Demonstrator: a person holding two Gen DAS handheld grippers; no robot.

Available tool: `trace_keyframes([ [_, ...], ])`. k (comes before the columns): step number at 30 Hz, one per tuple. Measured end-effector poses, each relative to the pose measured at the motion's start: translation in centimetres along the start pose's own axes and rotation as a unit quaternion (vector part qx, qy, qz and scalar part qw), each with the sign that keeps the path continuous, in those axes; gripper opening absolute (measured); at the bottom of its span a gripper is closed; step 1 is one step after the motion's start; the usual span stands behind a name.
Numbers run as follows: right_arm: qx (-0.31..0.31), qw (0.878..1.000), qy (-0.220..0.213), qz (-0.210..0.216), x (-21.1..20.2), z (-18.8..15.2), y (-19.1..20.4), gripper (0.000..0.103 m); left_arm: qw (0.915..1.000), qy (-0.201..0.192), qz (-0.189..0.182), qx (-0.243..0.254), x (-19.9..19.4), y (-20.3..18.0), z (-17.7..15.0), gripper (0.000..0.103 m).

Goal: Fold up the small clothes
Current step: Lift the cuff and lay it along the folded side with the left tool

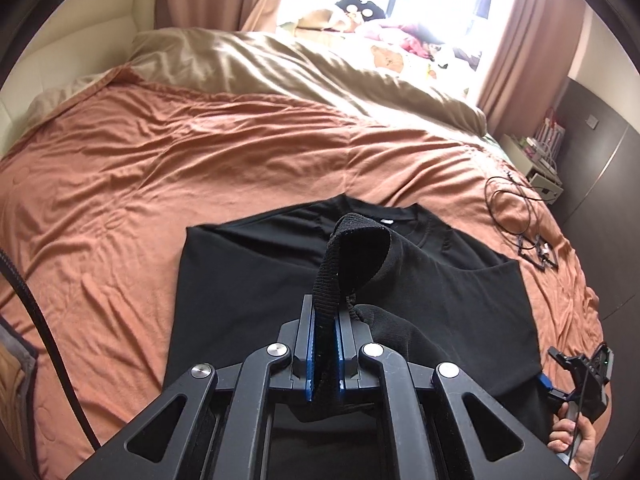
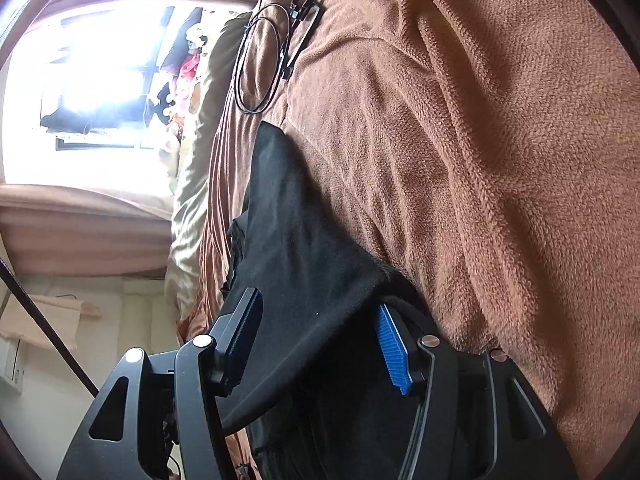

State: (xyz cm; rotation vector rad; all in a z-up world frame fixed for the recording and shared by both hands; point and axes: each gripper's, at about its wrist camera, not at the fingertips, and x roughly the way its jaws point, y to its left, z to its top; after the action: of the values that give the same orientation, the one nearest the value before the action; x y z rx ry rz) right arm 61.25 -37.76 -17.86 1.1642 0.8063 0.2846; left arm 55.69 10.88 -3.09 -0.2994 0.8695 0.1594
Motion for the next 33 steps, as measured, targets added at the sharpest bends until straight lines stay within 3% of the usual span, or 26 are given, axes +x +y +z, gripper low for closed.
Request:
trace_keyframes([
  [13,-0.001,1.000,0.001,-0.013,-1.0,-0.5,0.2,0.053,0.9988,0.019,0.034,-0.030,3.9,4.5,-2.0,0.008],
  [23,-0.007,1.000,0.012,-0.026,-1.3,-1.3,1.7,0.054,0.9971,0.046,0.037,-0.047,7.2,6.7,-3.7,0.008],
  [28,-0.009,0.999,0.033,0.000,-1.7,-2.1,2.8,0.055,0.9951,0.073,0.032,-0.059,8.8,7.6,-4.7,0.008],
  [33,-0.009,1.000,0.022,-0.003,-1.7,-1.1,2.4,0.055,0.9950,0.074,0.022,-0.064,8.7,7.8,-4.9,0.008],
])
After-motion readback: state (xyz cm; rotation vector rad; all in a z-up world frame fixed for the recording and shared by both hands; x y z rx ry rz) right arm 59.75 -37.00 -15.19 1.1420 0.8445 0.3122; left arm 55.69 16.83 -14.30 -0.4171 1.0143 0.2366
